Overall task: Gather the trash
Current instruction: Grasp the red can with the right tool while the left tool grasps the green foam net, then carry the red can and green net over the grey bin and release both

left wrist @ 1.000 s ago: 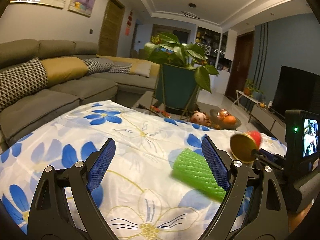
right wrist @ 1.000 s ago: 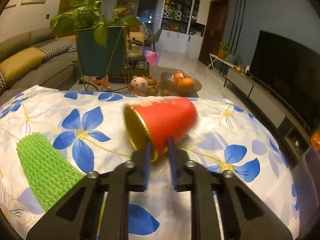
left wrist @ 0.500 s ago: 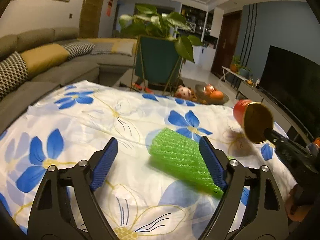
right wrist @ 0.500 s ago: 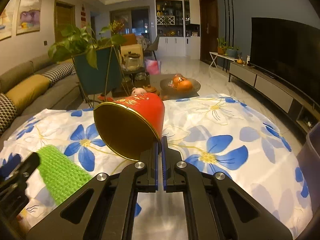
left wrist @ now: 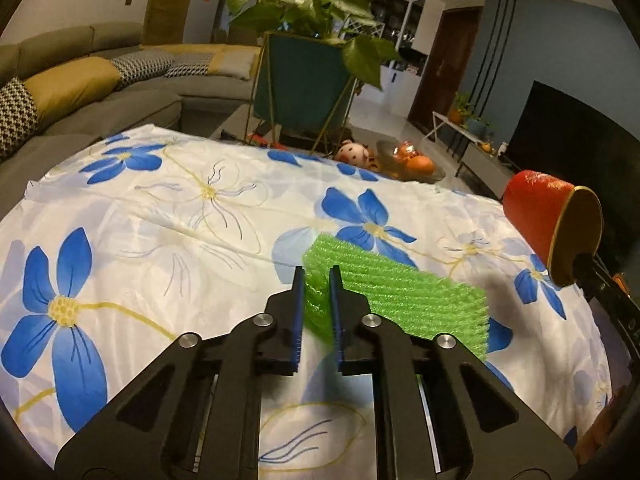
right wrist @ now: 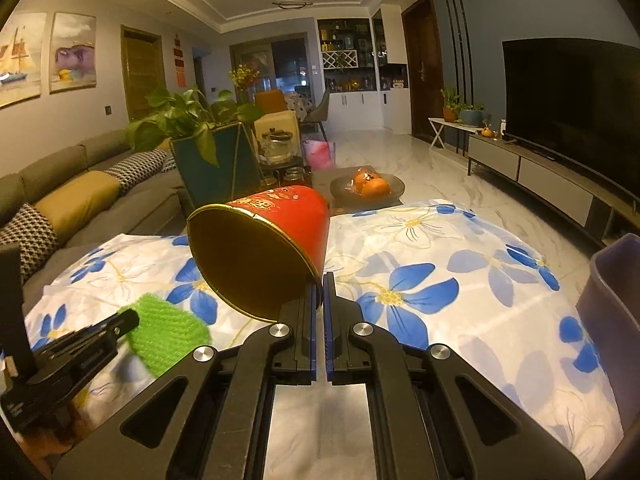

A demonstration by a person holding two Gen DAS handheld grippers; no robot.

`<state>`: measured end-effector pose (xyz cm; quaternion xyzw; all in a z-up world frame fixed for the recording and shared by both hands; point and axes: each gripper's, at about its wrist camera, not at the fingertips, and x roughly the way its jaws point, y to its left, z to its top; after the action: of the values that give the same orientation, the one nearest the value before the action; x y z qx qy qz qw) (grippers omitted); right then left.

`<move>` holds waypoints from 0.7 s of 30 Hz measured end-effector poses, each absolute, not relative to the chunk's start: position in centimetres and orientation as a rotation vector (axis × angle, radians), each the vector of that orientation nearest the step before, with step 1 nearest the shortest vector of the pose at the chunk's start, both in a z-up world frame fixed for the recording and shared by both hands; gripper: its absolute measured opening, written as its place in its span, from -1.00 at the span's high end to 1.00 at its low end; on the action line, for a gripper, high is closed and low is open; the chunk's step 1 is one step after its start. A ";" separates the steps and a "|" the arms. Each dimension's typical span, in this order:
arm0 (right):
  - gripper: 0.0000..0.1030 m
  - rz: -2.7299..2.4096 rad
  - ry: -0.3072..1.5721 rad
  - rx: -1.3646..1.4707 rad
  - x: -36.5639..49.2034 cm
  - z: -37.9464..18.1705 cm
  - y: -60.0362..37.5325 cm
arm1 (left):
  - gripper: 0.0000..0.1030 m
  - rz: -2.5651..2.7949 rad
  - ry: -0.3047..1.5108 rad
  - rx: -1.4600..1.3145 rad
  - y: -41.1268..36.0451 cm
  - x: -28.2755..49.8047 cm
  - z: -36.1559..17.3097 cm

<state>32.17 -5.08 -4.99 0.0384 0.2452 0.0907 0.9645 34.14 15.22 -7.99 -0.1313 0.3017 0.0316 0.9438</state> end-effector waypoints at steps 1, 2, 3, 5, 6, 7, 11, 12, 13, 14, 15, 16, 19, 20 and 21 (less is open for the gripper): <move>0.92 0.189 0.495 0.081 31.6 -4.9 -5.3 | 0.81 0.066 0.604 -0.265 15.1 33.8 -7.8; 0.92 0.193 0.494 0.083 31.4 -4.9 -5.4 | 0.81 0.071 0.585 -0.259 15.0 33.3 -7.5; 0.92 0.196 0.492 0.084 31.0 -4.8 -5.7 | 0.82 0.074 0.571 -0.253 14.8 32.8 -7.2; 0.93 0.196 0.485 0.083 30.0 -4.6 -6.3 | 0.82 0.076 0.547 -0.237 14.3 32.1 -6.7; 0.93 0.196 0.482 0.081 29.4 -4.5 -6.6 | 0.82 0.081 0.535 -0.222 13.9 31.6 -6.3; 0.93 0.195 0.480 0.081 29.1 -4.4 -6.8 | 0.83 0.086 0.523 -0.207 13.5 31.2 -5.9; 0.92 0.195 0.470 0.096 27.1 -3.8 -8.7 | 0.83 0.078 0.488 -0.172 11.7 29.3 -4.5; 0.92 0.194 0.466 0.095 26.6 -3.6 -9.0 | 0.83 0.079 0.480 -0.161 11.1 28.7 -4.2; 0.92 0.191 0.458 0.091 25.9 -3.4 -9.5 | 0.83 0.076 0.474 -0.155 10.8 28.2 -3.9; 0.92 0.192 0.454 0.091 25.5 -3.3 -9.9 | 0.83 0.069 0.464 -0.149 10.2 27.5 -3.6; 0.92 0.192 0.450 0.093 25.0 -3.1 -10.3 | 0.83 0.065 0.457 -0.146 10.0 27.0 -3.3; 0.92 0.193 0.447 0.095 24.6 -2.9 -10.7 | 0.83 0.062 0.449 -0.139 9.4 26.3 -2.9; 0.92 0.195 0.431 0.100 22.9 -2.3 -12.1 | 0.83 0.046 0.420 -0.134 7.9 24.6 -1.6; 0.92 0.194 0.427 0.100 22.5 -2.1 -12.5 | 0.83 0.039 0.411 -0.133 7.4 24.1 -1.1; 0.92 0.192 0.421 0.100 22.0 -1.9 -13.1 | 0.83 0.024 0.398 -0.132 6.7 23.5 -0.3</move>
<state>21.98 -13.11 -1.87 0.0496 0.2086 0.0949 0.9721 23.47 6.74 -0.32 -0.0653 0.1977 0.0118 0.9780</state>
